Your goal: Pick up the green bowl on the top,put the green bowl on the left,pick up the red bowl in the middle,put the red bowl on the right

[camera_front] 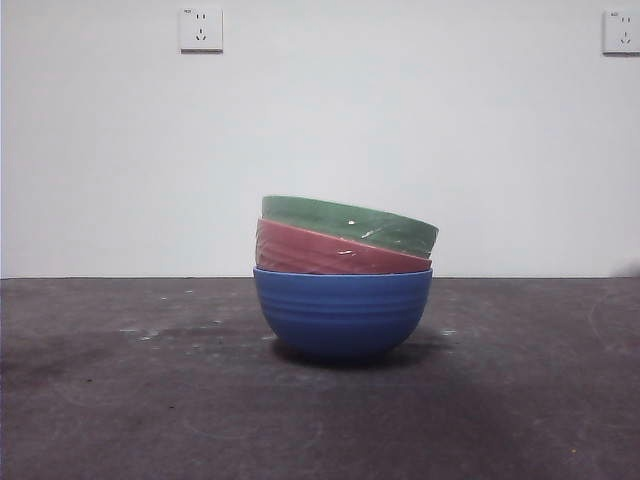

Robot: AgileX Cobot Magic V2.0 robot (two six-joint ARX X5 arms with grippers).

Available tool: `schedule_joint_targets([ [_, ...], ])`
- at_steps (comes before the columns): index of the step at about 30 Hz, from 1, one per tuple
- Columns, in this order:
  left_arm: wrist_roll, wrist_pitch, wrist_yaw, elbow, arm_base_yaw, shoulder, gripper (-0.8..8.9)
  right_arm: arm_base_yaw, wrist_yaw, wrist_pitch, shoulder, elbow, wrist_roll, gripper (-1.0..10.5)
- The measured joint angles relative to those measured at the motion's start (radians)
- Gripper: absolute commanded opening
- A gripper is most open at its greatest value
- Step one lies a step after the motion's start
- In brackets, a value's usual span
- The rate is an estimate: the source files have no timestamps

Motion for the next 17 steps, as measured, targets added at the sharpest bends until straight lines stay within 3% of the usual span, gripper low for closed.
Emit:
schedule_joint_targets([
  [6,0.143,-0.113,0.134,0.176,-0.002,0.206,-0.08,0.0,-0.107,-0.126,0.158,0.167,-0.159,0.0],
  [13,0.33,-0.317,0.151,0.348,-0.062,0.414,0.13,0.0,-0.185,-0.249,0.305,0.263,-0.298,0.4],
  [14,0.346,-0.326,0.151,0.359,-0.074,0.43,0.49,0.0,-0.186,-0.25,0.315,0.264,-0.305,0.8],
  [17,0.379,-0.329,0.148,0.407,-0.123,0.479,2.91,0.0,-0.185,-0.25,0.338,0.266,-0.317,2.3],
])
